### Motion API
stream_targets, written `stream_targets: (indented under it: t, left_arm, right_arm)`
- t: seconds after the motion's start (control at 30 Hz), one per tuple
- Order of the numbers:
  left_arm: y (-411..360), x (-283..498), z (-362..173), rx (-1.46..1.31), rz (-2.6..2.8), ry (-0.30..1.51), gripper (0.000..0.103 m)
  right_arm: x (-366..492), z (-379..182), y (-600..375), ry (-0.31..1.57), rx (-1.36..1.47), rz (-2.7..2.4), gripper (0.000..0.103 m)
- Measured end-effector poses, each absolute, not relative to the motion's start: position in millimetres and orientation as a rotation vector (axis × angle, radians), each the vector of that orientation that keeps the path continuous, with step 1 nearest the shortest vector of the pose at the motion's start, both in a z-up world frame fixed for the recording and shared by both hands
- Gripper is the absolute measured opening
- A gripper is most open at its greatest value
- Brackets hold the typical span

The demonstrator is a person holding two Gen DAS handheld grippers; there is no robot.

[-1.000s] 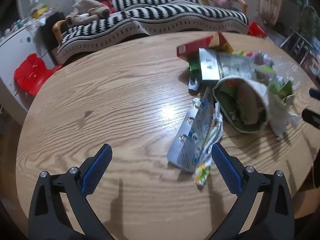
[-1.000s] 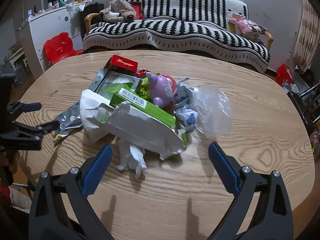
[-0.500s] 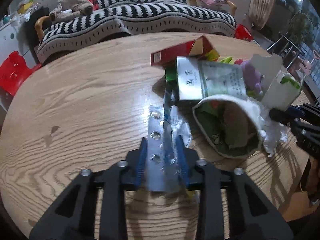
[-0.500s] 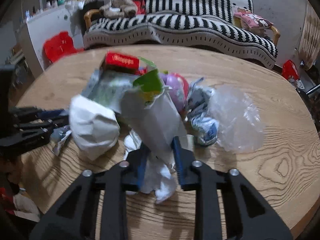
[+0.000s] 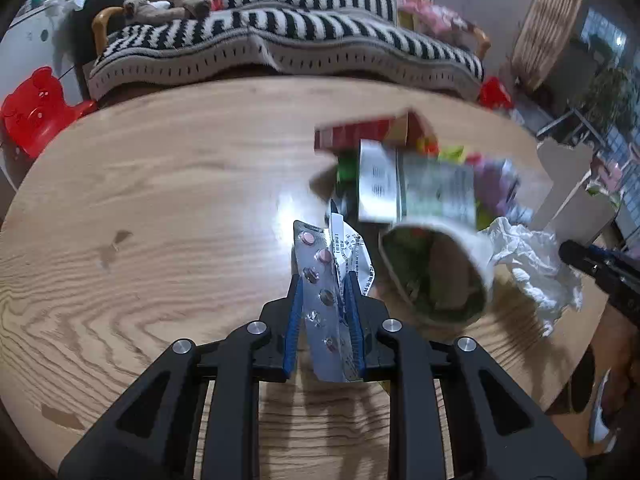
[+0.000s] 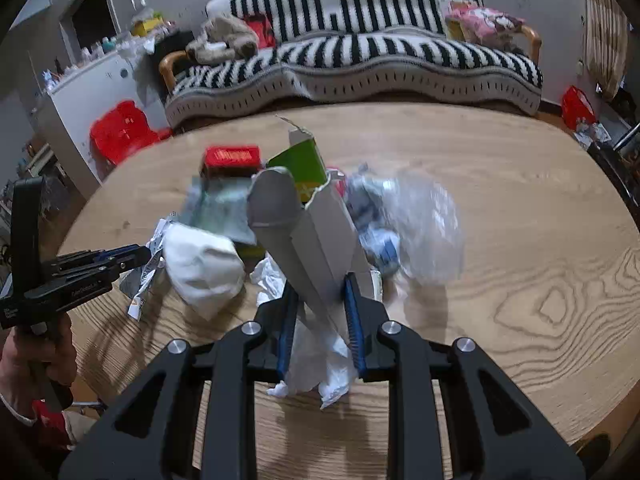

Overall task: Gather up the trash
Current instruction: 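Grasp the silver blister pack with the left tool while the right tool grasps the white carton, then lift both held items and carry them toward the black trash bin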

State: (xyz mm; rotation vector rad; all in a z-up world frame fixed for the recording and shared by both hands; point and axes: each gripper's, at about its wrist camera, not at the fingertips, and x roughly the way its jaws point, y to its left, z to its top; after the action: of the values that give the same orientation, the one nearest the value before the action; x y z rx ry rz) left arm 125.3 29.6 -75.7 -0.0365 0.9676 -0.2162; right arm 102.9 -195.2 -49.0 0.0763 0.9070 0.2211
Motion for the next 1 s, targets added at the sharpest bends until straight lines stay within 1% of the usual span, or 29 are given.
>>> stream_targets:
  t: [0.07, 0.1, 0.13, 0.17, 0.2, 0.23, 0.33, 0.4, 0.47, 0.5, 0.53, 0.6, 0.63, 0.73, 0.87, 0.9, 0.97, 1.0]
  left_arm:
    - [28, 125, -83, -0.011, -0.202, 0.97, 0.027]
    - [30, 125, -85, -0.009, -0.196, 0.968, 0.028]
    - [32, 125, -85, -0.013, -0.193, 0.975, 0.035]
    - [35, 125, -85, -0.026, -0.196, 0.979, 0.044]
    - [39, 124, -85, -0.036, -0.191, 0.974, 0.05]
    - [42, 122, -84, -0.031, -0.184, 0.966, 0.058]
    - [49, 119, -86, -0.016, -0.191, 0.965, 0.059]
    - [50, 120, -89, -0.021, -0.189, 0.974, 0.059]
    - [50, 122, -93, -0.028, -0.193, 0.989, 0.047]
    - [49, 124, -95, -0.03, -0.197, 1.0, 0.03]
    - [48, 125, -95, -0.027, -0.192, 1.003, 0.024]
    - [48, 124, -87, -0.03, -0.184, 0.984, 0.022]
    - [47, 123, -84, -0.033, -0.184, 0.972, 0.018]
    - [50, 120, -69, -0.056, -0.179, 0.932, 0.018]
    - [51, 116, -65, -0.064, -0.176, 0.925, 0.018]
    - [49, 116, -67, -0.057, -0.176, 0.933, 0.018]
    - [47, 116, -70, -0.047, -0.177, 0.944, 0.017]
    - [46, 115, -71, -0.042, -0.178, 0.947, 0.018]
  right_arm:
    - [104, -55, -196, 0.923, 0.072, 0.218, 0.024]
    - [103, -57, -197, 0.928, 0.074, 0.219, 0.024]
    - [103, -57, -198, 0.931, 0.074, 0.22, 0.024]
    - [102, -58, -198, 0.929, 0.075, 0.219, 0.024]
    - [101, -57, -200, 0.927, 0.075, 0.217, 0.024]
    - [102, -57, -200, 0.927, 0.077, 0.218, 0.024]
    - [104, -57, -204, 0.936, 0.09, 0.218, 0.024]
    - [106, -59, -205, 0.942, 0.096, 0.215, 0.024]
    - [106, -59, -205, 0.942, 0.105, 0.208, 0.024]
    - [106, -58, -205, 0.937, 0.112, 0.208, 0.024]
    - [106, -54, -205, 0.929, 0.118, 0.209, 0.024]
    - [104, -45, -204, 0.9, 0.116, 0.206, 0.024]
    - [102, -43, -204, 0.888, 0.118, 0.205, 0.024]
    - [100, -37, -209, 0.873, 0.157, 0.22, 0.024]
    - [109, -60, -212, 0.977, 0.178, 0.226, 0.024]
    - [110, -66, -213, 0.989, 0.182, 0.222, 0.026]
    - [112, -71, -216, 0.997, 0.177, 0.204, 0.036]
    - [112, -71, -217, 0.998, 0.18, 0.193, 0.043]
